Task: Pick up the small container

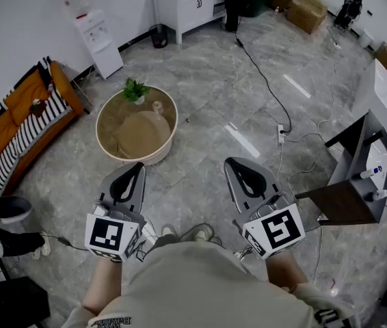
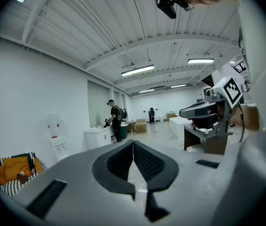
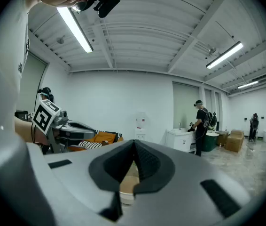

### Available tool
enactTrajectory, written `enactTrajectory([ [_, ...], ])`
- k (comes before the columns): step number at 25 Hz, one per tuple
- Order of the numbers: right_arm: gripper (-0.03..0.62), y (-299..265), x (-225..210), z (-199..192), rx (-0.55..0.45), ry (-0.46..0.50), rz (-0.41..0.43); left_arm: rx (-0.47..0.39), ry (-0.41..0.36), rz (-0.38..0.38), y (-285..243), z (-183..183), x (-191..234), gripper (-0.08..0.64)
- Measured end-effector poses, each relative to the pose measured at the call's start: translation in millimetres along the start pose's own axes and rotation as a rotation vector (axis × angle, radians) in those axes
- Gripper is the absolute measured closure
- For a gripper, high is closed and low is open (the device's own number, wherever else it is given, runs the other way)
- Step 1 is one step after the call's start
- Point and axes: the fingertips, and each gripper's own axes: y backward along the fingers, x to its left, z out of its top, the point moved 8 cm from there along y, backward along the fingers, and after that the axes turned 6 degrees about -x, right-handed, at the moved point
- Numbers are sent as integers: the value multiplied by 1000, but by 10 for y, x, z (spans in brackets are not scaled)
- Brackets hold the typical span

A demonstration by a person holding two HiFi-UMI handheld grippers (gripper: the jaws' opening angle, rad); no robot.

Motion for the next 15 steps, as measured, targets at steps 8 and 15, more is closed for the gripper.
enactTrajectory([
  [8,595,124,-45,-63,-10,-10,10,2,-1,15,20,-49,-150,552],
  [15,595,208,-66,-174,11,-12,46,11,-2,33,39,-97,-279,552],
])
